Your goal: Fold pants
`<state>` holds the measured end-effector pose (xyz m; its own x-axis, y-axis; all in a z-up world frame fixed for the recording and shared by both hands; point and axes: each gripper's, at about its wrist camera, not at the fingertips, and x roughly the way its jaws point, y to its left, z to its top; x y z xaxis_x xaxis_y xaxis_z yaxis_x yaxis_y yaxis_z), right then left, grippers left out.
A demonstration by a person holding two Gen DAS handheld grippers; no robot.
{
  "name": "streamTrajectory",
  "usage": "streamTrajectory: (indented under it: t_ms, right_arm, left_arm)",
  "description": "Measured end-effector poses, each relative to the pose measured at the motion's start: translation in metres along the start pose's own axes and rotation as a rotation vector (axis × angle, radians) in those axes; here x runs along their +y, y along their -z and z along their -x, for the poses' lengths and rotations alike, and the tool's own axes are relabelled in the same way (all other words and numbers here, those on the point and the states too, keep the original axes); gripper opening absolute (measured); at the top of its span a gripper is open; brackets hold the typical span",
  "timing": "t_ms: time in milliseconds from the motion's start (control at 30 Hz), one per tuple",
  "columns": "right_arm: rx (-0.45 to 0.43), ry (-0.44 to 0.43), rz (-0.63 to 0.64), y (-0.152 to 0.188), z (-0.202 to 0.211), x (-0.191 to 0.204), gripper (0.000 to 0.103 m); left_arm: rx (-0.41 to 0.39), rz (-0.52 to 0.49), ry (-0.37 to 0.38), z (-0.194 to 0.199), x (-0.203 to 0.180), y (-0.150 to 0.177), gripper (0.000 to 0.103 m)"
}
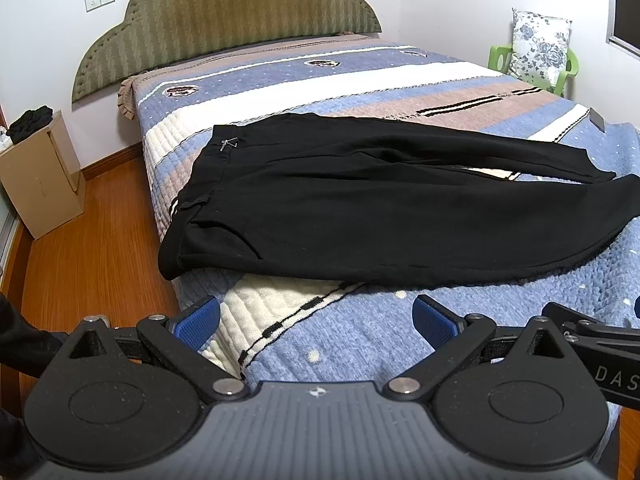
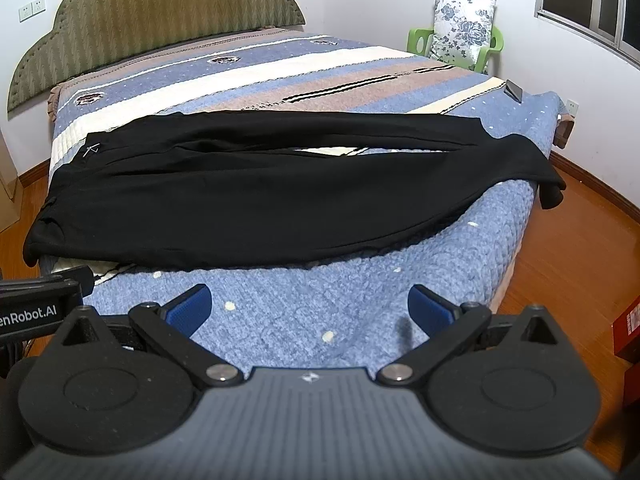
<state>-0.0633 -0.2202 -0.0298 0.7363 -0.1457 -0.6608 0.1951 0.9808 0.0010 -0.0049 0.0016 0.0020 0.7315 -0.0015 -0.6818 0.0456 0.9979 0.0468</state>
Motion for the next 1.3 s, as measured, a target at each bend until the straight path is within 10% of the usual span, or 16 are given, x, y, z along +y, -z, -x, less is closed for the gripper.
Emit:
streamTrajectory:
  t_ms: [733,1300]
  right_arm:
    - [-0.013,-0.041,0.018,-0.003,-0.004,0.005,0.103]
    - [-0.290,-0.286,0.365,-0.097,-0.020,0.047,0.103]
  left_arm:
    - [0.016,-0.009,-0.008,-0.011,0.004,-0.002,0.103]
    - [-0.039,-0.096,-0.041,-0.077,0.084,-0.086,0.103]
